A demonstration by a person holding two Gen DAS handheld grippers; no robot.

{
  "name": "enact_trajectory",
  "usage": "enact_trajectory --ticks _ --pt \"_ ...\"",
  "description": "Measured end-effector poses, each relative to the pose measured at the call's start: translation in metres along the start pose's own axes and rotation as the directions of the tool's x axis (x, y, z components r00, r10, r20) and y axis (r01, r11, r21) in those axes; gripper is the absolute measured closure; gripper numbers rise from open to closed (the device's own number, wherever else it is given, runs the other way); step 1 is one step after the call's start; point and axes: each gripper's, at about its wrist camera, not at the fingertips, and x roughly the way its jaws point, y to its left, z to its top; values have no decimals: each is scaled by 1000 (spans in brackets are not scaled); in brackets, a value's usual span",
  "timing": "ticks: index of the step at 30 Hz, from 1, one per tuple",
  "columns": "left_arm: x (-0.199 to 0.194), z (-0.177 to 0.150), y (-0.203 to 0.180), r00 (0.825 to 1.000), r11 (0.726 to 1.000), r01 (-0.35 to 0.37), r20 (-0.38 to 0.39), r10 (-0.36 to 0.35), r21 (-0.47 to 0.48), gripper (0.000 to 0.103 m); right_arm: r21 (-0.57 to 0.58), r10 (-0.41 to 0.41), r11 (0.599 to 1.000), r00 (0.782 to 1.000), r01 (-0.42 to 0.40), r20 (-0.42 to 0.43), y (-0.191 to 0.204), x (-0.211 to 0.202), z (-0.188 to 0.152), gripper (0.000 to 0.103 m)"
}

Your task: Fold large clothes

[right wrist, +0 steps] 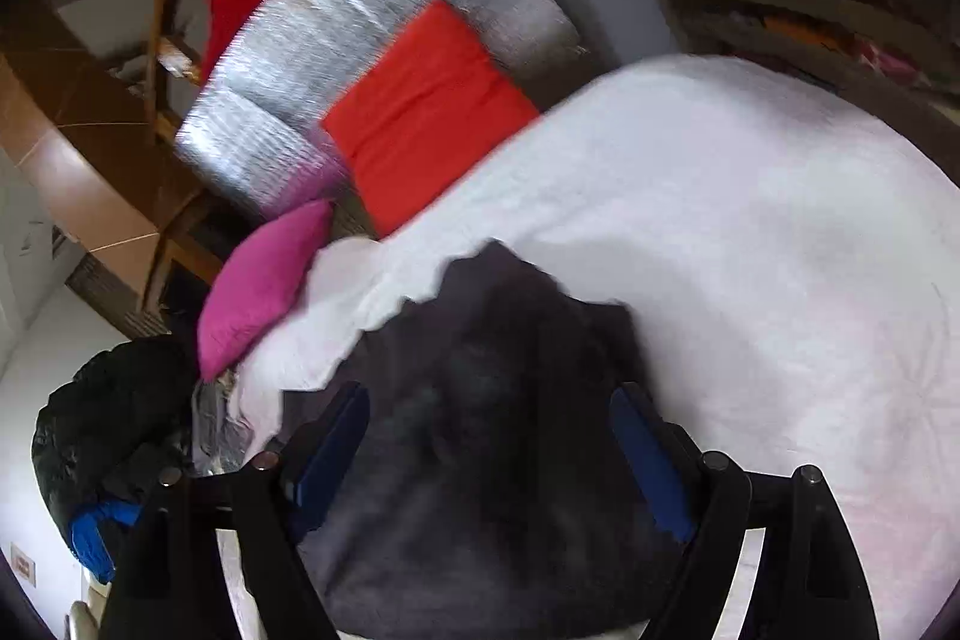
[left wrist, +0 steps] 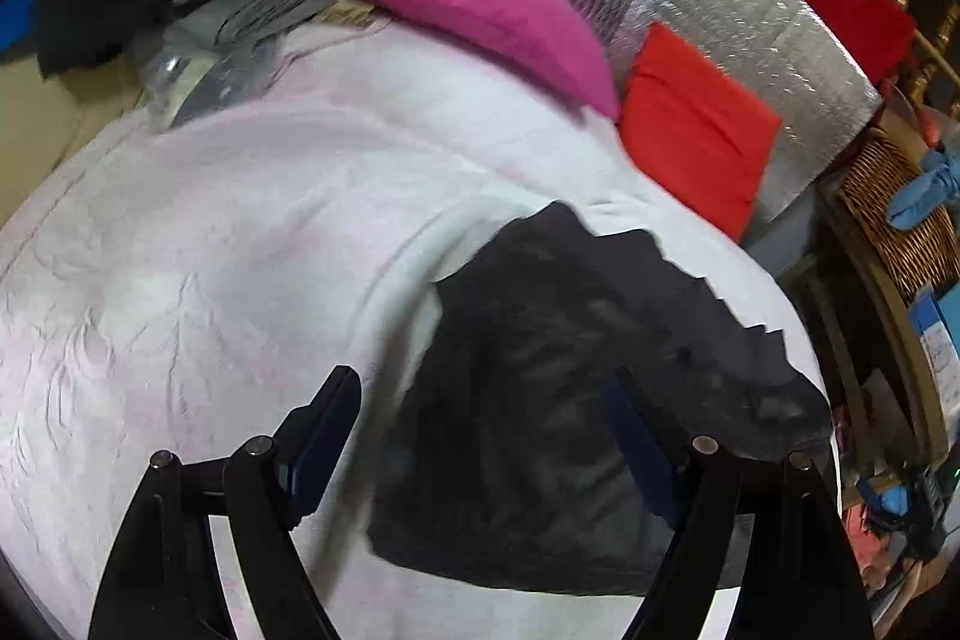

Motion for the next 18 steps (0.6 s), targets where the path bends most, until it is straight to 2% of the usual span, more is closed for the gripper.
enact_trajectory --ticks 3,5,7,9,12,15,18 --pt "8 -3 17 999 999 1 -42 -3 -46 20 72 -11 997 999 14 -33 -33 -1 -1 18" --pt "14 -3 20 998 998 9 -64 -13 -59 20 92 4 996 998 2 -64 -40 3 -4 18" --pt "20 -4 16 997 999 7 -70 -10 -38 20 78 7 997 996 -1 -86 -39 7 -6 18" --pt "29 -7 9 996 999 -31 -82 32 12 20 57 8 998 996 -3 -94 -36 8 -7 18" --pt "34 -12 3 991 998 -45 -121 50 38 20 51 -11 999 994 16 -110 -34 11 -10 18" --pt "17 -17 -7 997 998 -13 -73 17 60 20 26 -16 999 995 19 -102 -22 5 -15 18" --pt "-2 -26 -26 999 992 -21 -28 24 122 20 -36 -34 999 998 32 -53 2 -12 -22 18"
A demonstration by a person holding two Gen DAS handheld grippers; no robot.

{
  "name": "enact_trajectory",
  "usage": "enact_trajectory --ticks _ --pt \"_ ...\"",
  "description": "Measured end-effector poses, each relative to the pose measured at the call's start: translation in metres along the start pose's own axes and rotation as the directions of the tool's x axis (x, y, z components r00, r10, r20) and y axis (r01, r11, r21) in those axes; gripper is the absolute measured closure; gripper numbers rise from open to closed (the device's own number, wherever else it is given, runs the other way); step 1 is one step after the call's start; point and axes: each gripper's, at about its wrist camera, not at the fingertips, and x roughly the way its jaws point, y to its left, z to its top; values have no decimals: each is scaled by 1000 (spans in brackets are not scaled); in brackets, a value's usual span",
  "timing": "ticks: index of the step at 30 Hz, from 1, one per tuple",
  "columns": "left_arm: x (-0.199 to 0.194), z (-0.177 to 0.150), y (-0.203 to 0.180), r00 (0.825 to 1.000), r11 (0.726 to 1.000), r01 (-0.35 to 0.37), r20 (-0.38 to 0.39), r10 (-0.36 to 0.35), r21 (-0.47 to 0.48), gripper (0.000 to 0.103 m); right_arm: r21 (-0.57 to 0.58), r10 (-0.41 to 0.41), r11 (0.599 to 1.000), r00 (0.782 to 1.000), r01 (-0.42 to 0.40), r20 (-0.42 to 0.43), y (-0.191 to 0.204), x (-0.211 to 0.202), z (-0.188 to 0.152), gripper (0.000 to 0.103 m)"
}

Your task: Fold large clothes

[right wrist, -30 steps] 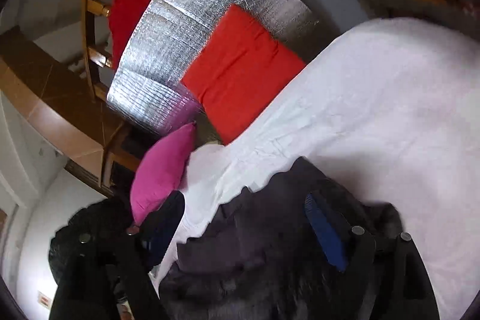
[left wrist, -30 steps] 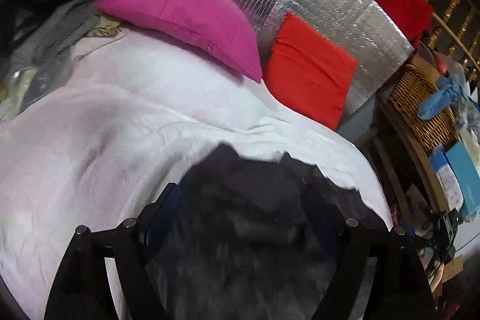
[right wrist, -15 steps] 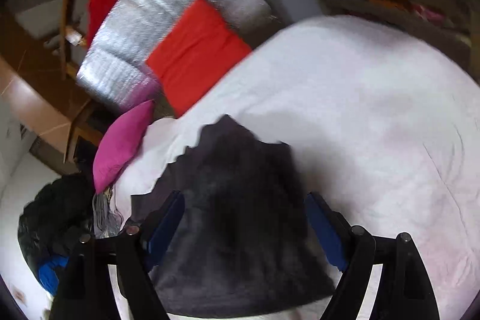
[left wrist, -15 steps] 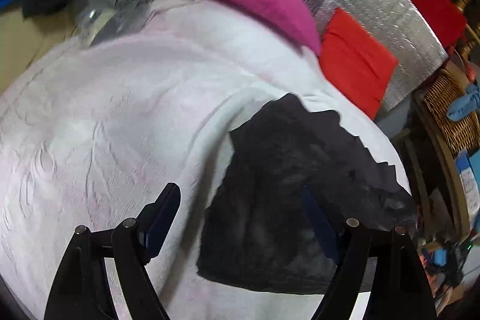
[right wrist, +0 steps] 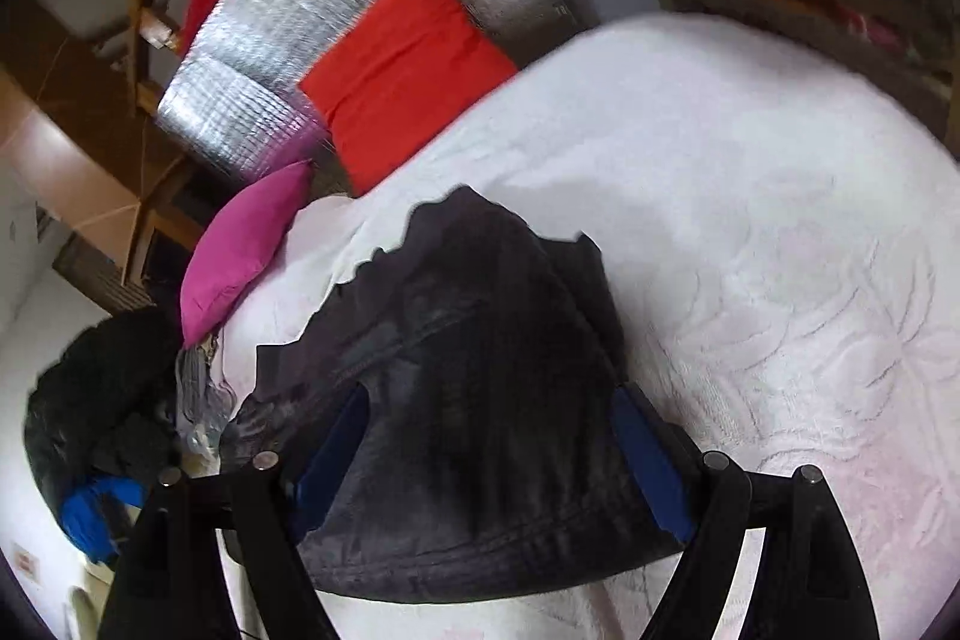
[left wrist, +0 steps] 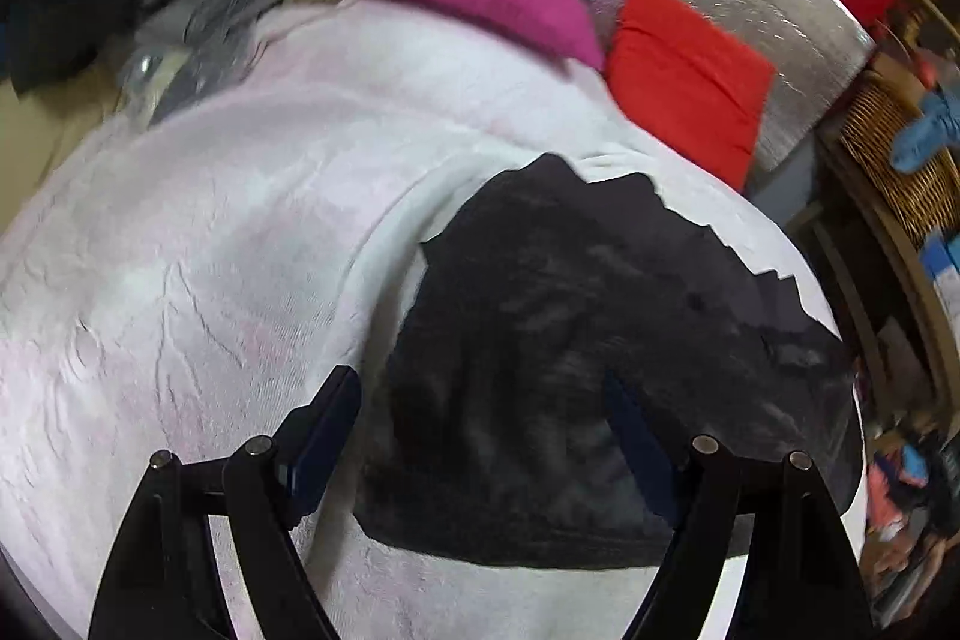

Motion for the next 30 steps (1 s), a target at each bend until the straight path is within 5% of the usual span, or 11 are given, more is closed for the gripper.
enact_trajectory --ticks 6,11,14,18,25,30 --pt "-21 -35 -26 994 994 108 -34 -108 2 20 76 195 978 981 -194 -6 20 -25 -41 18" --pt "-20 -76 -25 977 982 170 -113 -179 -89 17 226 279 942 955 -250 -104 16 -17 -93 18" --pt "-7 -88 -20 959 965 196 -173 -226 -175 17 333 274 916 955 -224 -112 1 -8 -111 18" --pt "6 -87 -9 961 949 172 -167 -220 -264 17 473 233 866 968 -165 -89 -26 4 -119 18" --pt "34 -87 9 950 891 168 -173 -261 -422 17 533 231 826 973 -183 -25 -39 14 -113 18" --pt "41 -84 13 959 859 197 -88 -269 -472 17 560 247 800 969 -214 17 -49 22 -109 18"
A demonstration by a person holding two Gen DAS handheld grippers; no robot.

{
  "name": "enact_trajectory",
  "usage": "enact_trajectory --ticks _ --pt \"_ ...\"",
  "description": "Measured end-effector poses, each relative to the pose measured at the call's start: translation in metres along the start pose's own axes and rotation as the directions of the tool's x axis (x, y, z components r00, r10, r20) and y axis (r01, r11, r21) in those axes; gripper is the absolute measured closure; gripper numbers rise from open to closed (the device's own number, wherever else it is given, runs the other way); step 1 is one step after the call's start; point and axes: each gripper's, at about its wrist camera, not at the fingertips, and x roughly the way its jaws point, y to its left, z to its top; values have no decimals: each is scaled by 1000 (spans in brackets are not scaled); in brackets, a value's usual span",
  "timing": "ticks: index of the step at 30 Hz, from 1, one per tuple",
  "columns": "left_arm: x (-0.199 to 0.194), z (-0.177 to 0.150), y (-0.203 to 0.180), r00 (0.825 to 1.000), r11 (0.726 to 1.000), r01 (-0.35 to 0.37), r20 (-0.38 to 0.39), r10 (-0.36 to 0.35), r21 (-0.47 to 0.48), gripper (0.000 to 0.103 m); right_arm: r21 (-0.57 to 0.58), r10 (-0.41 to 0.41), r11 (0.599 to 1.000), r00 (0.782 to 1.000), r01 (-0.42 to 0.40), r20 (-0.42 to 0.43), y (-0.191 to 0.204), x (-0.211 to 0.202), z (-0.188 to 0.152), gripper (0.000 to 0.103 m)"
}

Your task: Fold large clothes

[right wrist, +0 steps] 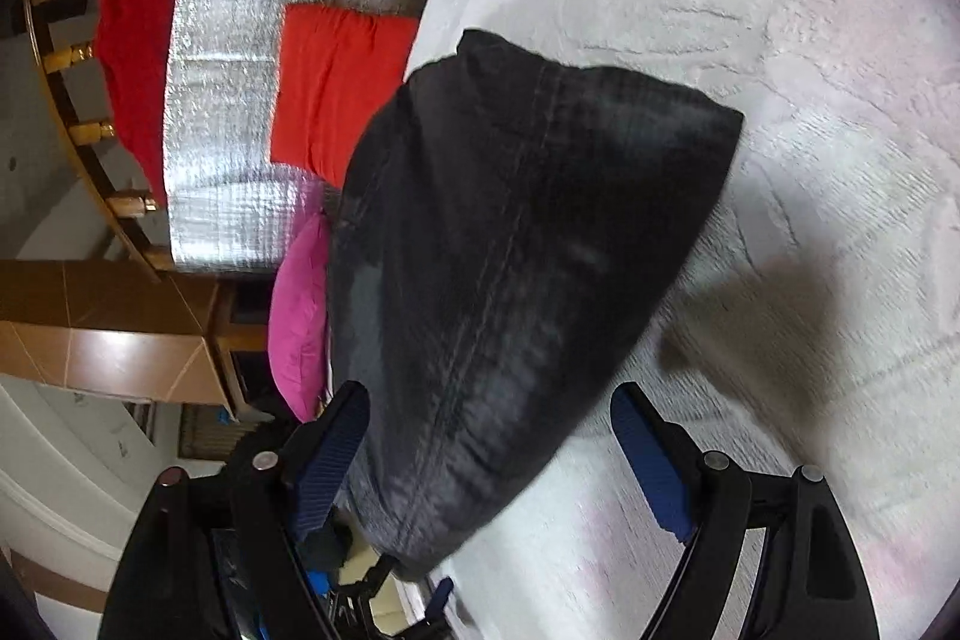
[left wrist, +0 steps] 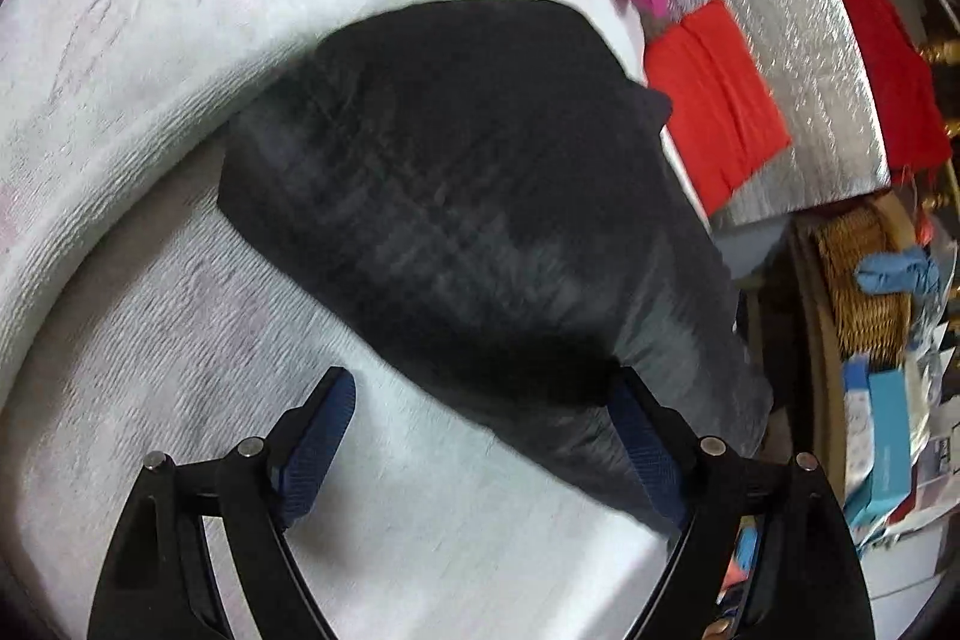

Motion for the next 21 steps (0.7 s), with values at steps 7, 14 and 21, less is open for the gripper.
enact_trajectory --ticks 7,14,21 --pt "5 7 12 993 989 113 34 -110 -100 17 1 28 1000 999 -28 37 0 10 6 17" --pt "10 12 10 989 983 141 57 -135 -118 18 -20 7 1000 999 -6 51 11 26 12 17" --pt "18 18 2 991 988 108 87 -99 -109 36 -64 -58 996 995 63 83 19 39 12 18"
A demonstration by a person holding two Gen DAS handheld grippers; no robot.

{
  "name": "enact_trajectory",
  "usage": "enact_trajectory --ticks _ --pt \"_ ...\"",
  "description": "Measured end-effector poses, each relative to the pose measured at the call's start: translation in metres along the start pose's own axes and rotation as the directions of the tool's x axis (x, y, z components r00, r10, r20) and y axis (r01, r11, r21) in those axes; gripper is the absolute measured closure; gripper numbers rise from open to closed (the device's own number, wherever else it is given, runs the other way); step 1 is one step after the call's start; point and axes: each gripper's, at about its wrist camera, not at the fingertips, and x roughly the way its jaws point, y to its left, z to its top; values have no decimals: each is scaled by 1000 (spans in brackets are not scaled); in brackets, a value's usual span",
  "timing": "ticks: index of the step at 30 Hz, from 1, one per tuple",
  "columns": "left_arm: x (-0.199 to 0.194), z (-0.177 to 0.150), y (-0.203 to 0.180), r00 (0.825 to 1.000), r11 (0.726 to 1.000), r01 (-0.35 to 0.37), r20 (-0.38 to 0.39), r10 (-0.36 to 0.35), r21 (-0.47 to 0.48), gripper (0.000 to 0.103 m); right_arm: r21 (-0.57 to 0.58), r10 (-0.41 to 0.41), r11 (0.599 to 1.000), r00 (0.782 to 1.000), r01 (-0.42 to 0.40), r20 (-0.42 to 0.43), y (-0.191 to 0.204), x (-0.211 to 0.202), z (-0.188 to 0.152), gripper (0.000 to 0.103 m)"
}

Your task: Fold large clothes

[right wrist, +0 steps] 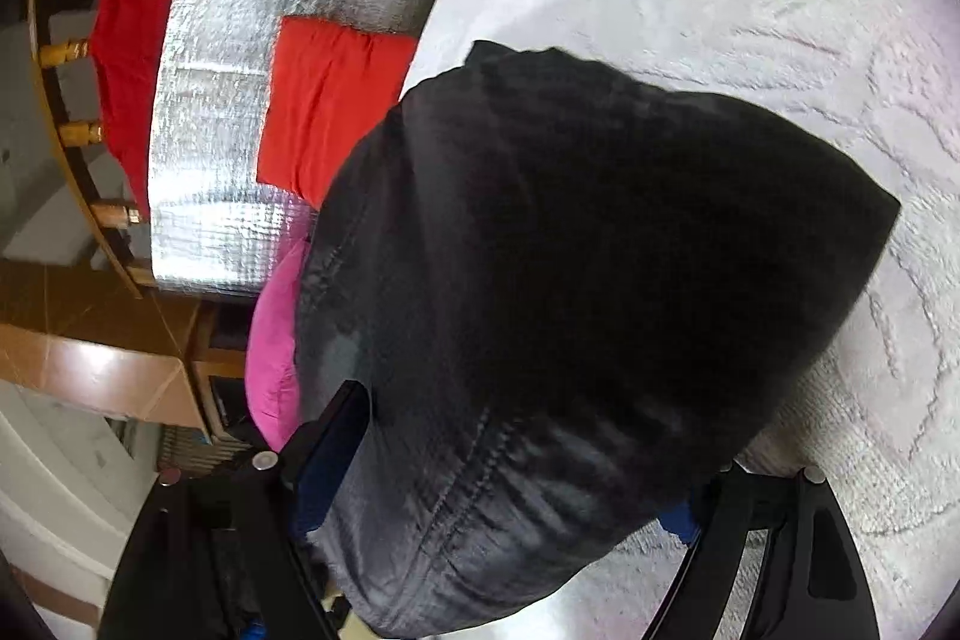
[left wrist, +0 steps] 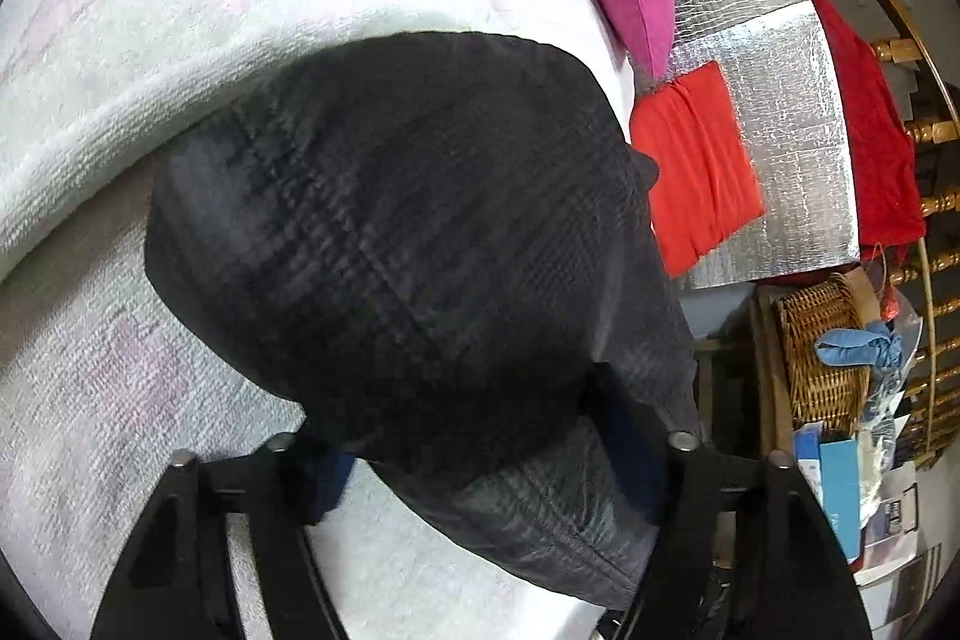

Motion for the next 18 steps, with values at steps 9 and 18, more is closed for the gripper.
enact_trajectory --ticks 9,18 --pt "-3 -8 -47 978 942 -206 90 188 266 68 -279 -198 935 976 217 95 44 -4 -22 56" --pt "-25 -25 -67 956 874 -293 118 268 387 75 -414 -239 869 962 271 129 65 -29 -50 63"
